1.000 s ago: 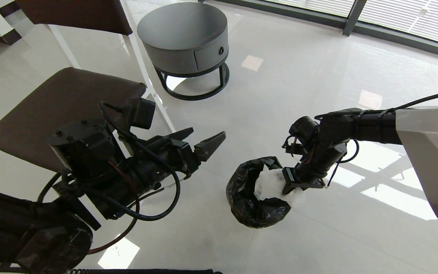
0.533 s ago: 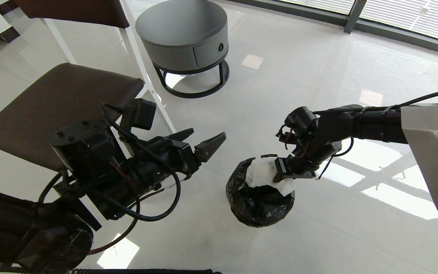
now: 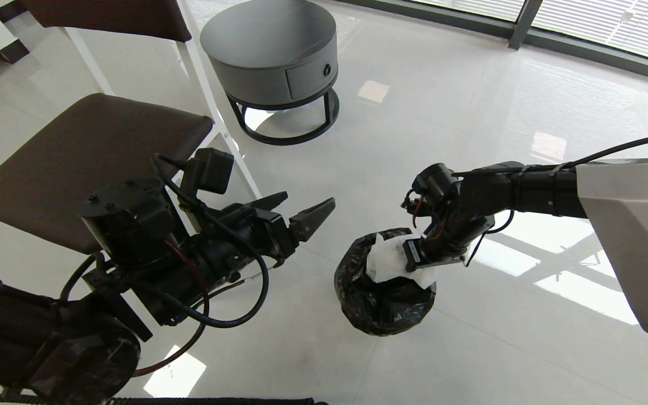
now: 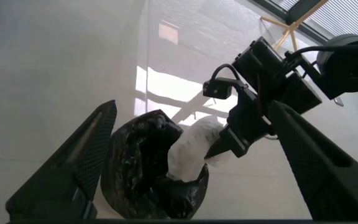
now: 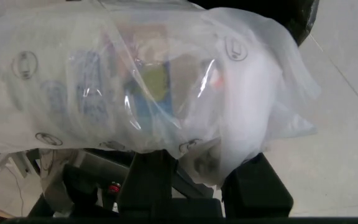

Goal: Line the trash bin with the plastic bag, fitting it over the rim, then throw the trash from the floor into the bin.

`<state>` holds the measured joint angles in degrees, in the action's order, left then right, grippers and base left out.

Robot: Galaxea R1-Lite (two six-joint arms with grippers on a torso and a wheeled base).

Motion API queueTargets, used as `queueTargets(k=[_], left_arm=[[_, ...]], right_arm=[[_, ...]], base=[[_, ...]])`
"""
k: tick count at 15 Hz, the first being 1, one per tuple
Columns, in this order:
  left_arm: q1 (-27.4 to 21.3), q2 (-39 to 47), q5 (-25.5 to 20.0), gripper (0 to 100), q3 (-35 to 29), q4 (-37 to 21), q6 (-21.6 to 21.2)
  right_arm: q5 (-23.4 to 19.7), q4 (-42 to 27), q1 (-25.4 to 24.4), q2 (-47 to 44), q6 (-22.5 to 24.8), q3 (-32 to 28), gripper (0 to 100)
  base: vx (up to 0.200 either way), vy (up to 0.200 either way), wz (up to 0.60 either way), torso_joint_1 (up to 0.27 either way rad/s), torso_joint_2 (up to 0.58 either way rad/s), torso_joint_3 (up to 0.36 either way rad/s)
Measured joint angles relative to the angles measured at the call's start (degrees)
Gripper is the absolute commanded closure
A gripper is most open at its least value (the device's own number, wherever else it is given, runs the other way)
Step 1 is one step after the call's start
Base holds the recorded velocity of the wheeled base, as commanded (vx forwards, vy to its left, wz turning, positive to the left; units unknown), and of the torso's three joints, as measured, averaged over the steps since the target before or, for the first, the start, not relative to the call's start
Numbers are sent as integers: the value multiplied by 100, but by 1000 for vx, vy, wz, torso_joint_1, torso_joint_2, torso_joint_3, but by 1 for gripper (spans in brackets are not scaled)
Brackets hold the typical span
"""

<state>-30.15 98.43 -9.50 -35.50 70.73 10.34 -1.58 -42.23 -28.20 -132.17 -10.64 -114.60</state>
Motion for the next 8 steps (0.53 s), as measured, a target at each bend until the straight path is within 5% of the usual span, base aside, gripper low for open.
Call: queueTargets(k=[8], left_arm=[[0,66,2,0,6,0,0]], right_arm=[[55,441,130,-208,17,0,0]], base=[[0,0,0,0,0,0]])
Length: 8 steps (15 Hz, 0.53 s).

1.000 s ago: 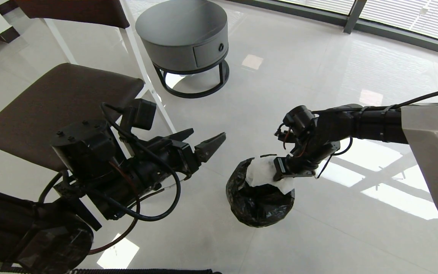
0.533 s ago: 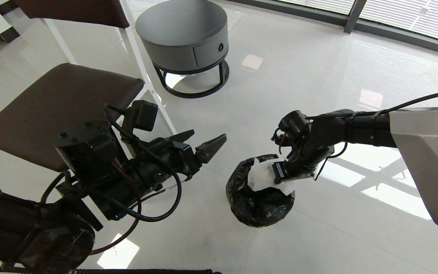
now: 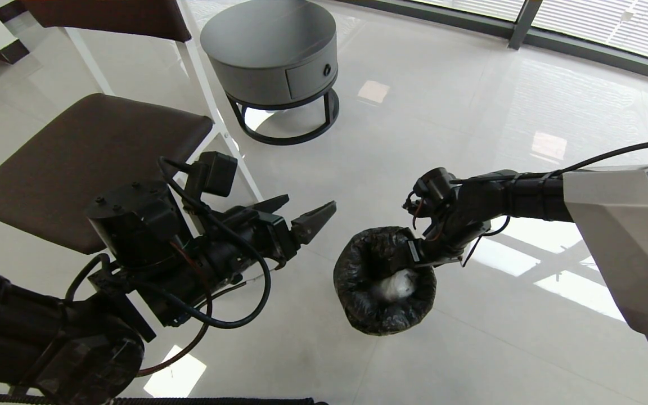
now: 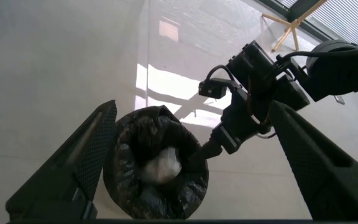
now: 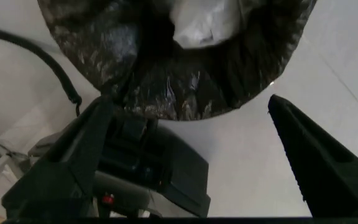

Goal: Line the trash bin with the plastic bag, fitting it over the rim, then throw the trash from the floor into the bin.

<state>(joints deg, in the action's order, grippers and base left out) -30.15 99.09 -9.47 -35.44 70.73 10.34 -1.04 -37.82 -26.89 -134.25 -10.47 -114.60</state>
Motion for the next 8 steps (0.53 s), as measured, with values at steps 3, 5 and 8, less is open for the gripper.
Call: queueTargets(k=[3,5,8], left_arm=[[2,17,-2,0,2,0,0],[0,23,-2,0,2,0,2],[0,23,-2,0,29,2,0]], right_arm=[[215,396,-83,-28,-9,0,0],[223,464,-133,-113,-255,0,0],[218,471,-168,-307,-430,0,0]], base=[[0,0,0,0,0,0],[0,0,0,0,0,0],[0,0,0,0,0,0]])
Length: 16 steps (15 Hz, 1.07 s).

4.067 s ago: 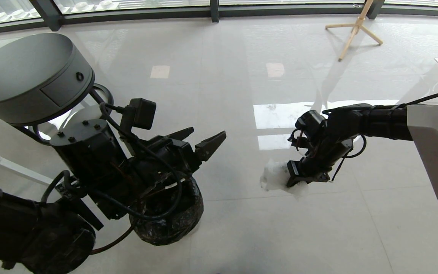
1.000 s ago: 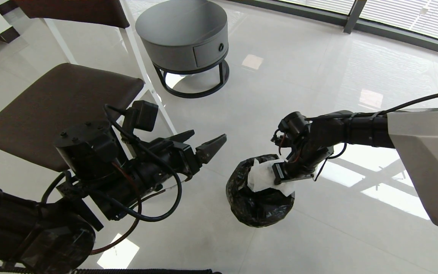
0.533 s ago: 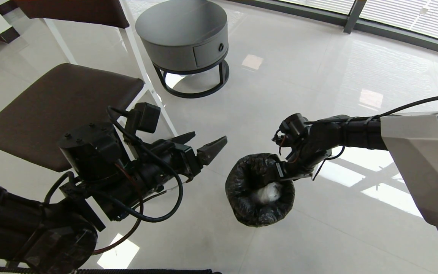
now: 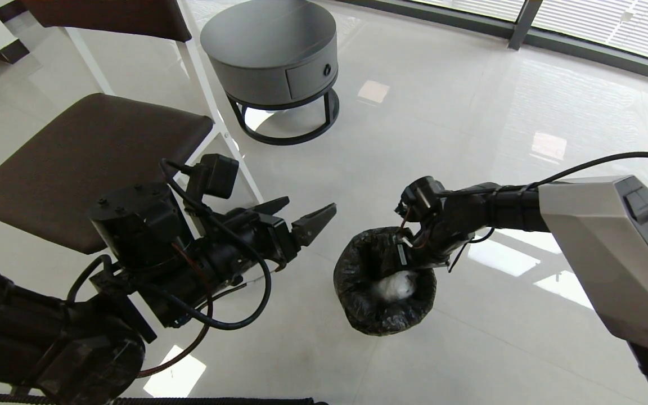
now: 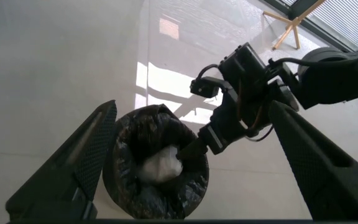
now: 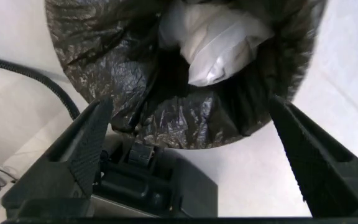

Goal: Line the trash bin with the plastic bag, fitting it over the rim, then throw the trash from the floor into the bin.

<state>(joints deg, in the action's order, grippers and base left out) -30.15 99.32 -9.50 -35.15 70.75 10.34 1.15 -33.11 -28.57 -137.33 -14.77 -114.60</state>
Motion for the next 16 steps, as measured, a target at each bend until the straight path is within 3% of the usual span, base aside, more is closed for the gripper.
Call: queueTargets(k=[1,9,16], left_arm=[[0,0,0,0,1,0,0],[0,0,0,0,9,5,0],[2,24,2,0,15,9,2]], right_arm=[[0,5,-2,-57,-6,0,100],[5,77,-11,-422,-197,0,100],[16,692,38,-907,-202,0,100]], base=[[0,0,0,0,0,0],[0,0,0,0,0,0],[0,0,0,0,0,0]])
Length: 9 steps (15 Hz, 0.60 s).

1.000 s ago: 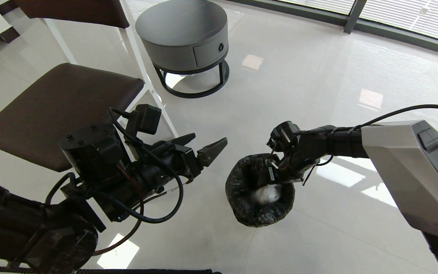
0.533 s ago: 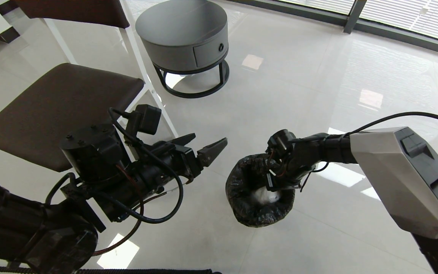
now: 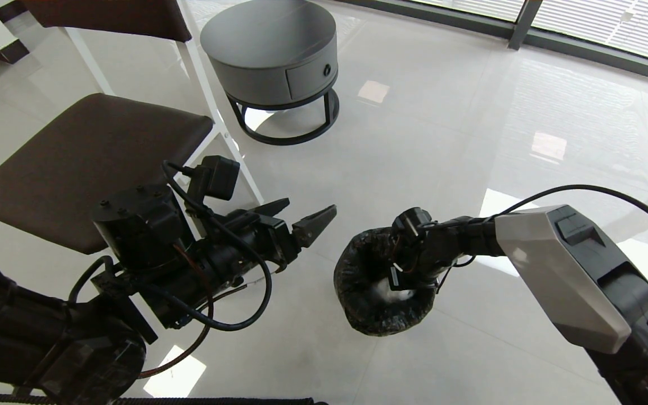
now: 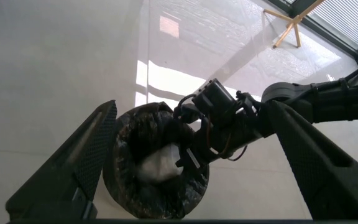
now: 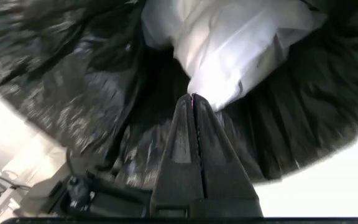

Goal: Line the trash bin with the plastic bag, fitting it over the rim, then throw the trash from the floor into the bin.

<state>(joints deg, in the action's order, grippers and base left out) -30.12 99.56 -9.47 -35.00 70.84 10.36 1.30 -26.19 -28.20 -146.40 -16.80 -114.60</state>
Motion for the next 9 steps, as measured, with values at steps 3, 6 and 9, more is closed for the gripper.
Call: queueTargets(k=[3,6,9], left_arm=[[11,9,0,0,5,5,-2],[15,22,0,0,6,5,0],[15,41,-2,0,55,11,-2]], right_arm=[[-7,200,48,-206,-2,0,100],[-9,334,141,-311,-2,0,100],[-11,363,191,-369,0,0,100]], base=[[0,0,0,0,0,0],[0,0,0,0,0,0],[0,0,0,0,0,0]])
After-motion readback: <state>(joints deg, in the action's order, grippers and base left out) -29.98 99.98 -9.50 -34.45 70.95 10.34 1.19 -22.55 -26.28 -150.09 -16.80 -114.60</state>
